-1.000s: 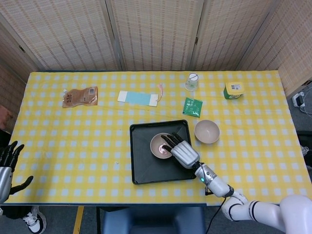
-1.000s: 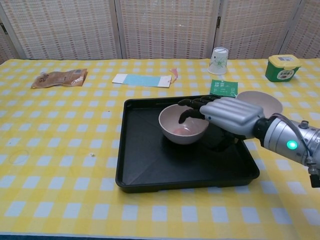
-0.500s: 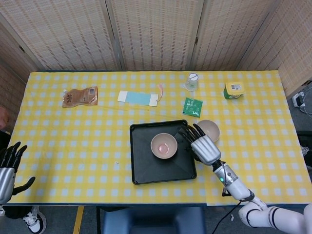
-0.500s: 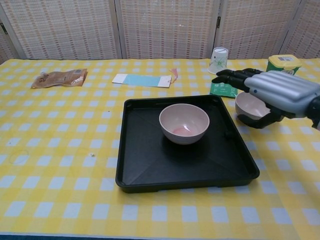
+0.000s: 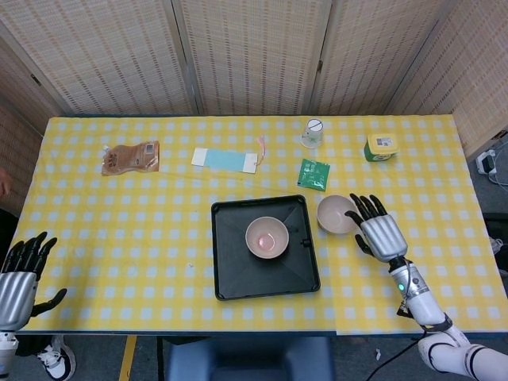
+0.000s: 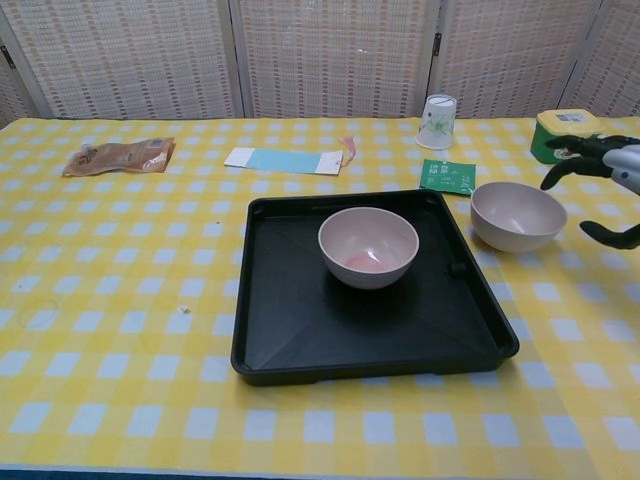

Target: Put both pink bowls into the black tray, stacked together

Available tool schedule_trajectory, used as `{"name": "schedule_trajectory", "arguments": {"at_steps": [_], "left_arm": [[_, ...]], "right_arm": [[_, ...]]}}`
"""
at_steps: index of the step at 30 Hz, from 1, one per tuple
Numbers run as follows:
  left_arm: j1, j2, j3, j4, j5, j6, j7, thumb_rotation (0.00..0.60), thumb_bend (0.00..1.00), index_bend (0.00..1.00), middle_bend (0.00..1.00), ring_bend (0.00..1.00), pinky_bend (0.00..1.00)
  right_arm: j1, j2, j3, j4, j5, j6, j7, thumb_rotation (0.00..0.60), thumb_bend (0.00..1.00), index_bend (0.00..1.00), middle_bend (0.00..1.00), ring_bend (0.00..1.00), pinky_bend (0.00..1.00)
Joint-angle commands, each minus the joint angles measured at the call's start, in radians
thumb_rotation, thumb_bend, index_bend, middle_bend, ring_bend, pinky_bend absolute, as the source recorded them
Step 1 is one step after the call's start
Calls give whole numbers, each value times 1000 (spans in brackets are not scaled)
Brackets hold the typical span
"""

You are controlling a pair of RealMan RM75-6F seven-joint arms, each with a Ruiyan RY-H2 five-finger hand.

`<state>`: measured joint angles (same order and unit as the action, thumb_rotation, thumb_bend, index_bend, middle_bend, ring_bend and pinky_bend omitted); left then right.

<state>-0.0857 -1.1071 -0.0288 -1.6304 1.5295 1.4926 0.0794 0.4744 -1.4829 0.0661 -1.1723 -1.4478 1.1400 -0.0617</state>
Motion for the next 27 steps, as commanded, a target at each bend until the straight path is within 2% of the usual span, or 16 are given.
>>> {"name": "schedule_trajectory", "arguments": {"at_steps": [1, 16, 24, 27], "left_arm": [[-2, -1, 2, 0, 0, -5, 3, 600, 256, 0, 0, 0, 0], [-2, 5, 0, 0, -5, -3, -10, 600, 256, 0, 0, 0, 0], [-4, 7, 2, 0, -4, -7, -15, 600, 256, 0, 0, 0, 0], [-4, 8, 1, 0, -6, -7, -18, 600, 256, 0, 0, 0, 0]], "right_arm": [[3, -15, -4, 28, -3, -13, 21, 600, 498, 315, 0, 0, 0], [43, -84, -11, 115, -10, -87, 36, 600, 498, 346, 0, 0, 0], [64, -120, 1, 160, -5, -107, 45, 600, 498, 436, 0, 0, 0], [70, -137, 6, 184, -5, -105, 49, 600, 498, 498, 0, 0, 0]]}}
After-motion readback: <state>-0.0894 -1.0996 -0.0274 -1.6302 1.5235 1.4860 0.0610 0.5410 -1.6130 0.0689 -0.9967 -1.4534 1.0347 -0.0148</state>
